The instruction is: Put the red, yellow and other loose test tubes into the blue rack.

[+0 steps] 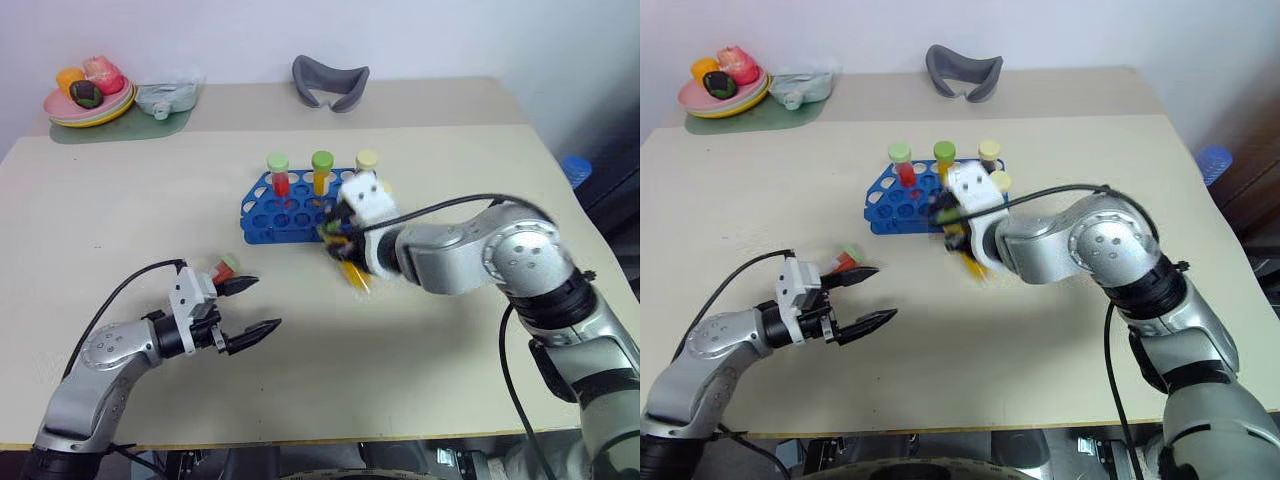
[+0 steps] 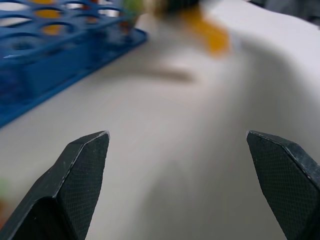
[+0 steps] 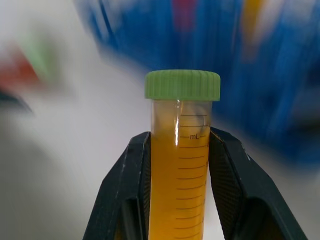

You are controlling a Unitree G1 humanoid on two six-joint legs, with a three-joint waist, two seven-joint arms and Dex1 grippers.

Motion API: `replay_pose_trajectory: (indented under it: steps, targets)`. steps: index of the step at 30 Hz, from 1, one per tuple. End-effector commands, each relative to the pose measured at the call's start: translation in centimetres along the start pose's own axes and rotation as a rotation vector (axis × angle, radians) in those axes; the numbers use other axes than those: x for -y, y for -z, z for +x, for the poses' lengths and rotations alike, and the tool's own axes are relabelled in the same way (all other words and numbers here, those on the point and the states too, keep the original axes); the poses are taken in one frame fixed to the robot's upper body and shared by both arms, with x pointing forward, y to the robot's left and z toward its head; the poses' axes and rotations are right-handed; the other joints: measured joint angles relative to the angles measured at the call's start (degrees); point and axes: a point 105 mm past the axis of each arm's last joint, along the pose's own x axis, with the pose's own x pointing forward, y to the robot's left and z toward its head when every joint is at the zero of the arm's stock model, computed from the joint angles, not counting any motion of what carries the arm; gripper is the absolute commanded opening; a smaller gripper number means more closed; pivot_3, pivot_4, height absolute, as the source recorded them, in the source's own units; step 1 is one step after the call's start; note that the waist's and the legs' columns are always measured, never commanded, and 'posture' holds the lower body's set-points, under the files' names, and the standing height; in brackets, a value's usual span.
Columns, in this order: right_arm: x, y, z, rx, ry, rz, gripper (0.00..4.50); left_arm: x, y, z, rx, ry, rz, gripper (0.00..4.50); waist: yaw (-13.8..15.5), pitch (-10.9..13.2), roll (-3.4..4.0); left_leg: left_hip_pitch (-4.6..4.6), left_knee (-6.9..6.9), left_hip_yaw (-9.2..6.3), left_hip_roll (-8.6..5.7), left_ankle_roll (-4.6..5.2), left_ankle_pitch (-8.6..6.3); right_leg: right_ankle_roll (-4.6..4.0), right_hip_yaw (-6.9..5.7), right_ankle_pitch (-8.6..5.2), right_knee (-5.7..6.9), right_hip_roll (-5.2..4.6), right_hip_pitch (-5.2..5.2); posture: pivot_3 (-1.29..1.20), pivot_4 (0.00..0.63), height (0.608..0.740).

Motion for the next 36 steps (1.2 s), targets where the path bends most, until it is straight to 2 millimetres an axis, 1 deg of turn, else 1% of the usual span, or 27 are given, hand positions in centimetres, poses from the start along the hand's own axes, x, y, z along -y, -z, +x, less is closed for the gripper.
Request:
replay_pose_trajectory:
  steps: [1,3,6,10,13,19,23,36]
  targets:
    - [-0.1,-2.9,-0.5,0.269,0.012,-0.104,1.41,-0.6,-1.0,-0.4,0.042,-0.039,0.009,4.50,0.1,0.0,-0.03,0.00,0.00,0.00,0.00,0.00,0.00,0.00,0.00,0.00,-0.01,0.00,0.00,0.00,0.150,0.740]
    - [0.3,-3.4,0.2,0.375,0.060,-0.118,1.41,-0.9,-1.3,-0.3,0.063,-0.053,0.004,4.50,0.0,0.0,-0.03,0.00,-0.01,0.01,-0.01,0.00,0.00,0.00,-0.01,0.00,-0.04,-0.02,0.02,0.00,0.150,0.740]
    - [1.1,-3.3,1.4,0.474,0.123,-0.096,1.41,-1.2,-1.7,-0.1,0.089,-0.069,-0.003,4.50,-0.2,0.0,-0.02,0.01,0.01,0.02,-0.01,-0.01,0.01,0.00,0.00,0.01,0.02,-0.01,0.00,0.00,0.150,0.740]
    - [1.2,-2.9,3.2,0.600,0.198,-0.129,1.41,-2.1,-2.5,0.3,0.136,-0.118,0.009,4.50,-0.1,0.0,-0.02,0.02,0.01,0.04,-0.01,-0.02,0.01,0.00,0.01,0.01,0.07,-0.01,-0.02,0.00,0.150,0.740]
    - [1.3,-2.6,3.8,0.653,0.235,-0.139,1.41,-2.6,-2.9,0.3,0.167,-0.158,0.010,4.50,-0.2,0.0,-0.03,0.02,0.01,0.04,-0.01,-0.03,0.02,0.01,0.01,0.01,0.07,-0.01,-0.02,0.00,0.150,0.740]
    - [0.6,-1.7,4.9,0.697,0.223,-0.172,1.41,-2.9,-2.7,0.0,0.172,-0.194,0.003,4.50,-0.2,0.0,-0.03,0.03,0.02,0.04,-0.01,-0.07,0.04,0.01,0.01,0.01,0.11,-0.02,-0.02,0.00,0.150,0.740]
    - [0.3,-1.3,5.3,0.707,0.204,-0.158,1.41,-3.4,-2.9,-0.2,0.179,-0.220,0.009,4.50,-0.2,0.0,-0.03,0.04,0.02,0.04,-0.01,-0.08,0.04,0.01,0.01,0.02,0.13,-0.02,-0.02,0.00,0.150,0.740]
    - [0.8,0.6,6.0,0.716,0.189,-0.070,1.41,-3.5,-3.6,-0.6,0.190,-0.226,0.010,4.50,-0.2,0.0,-0.02,0.05,0.02,0.04,-0.02,-0.09,0.05,0.01,0.01,0.02,0.16,-0.03,-0.01,0.00,0.150,0.740]
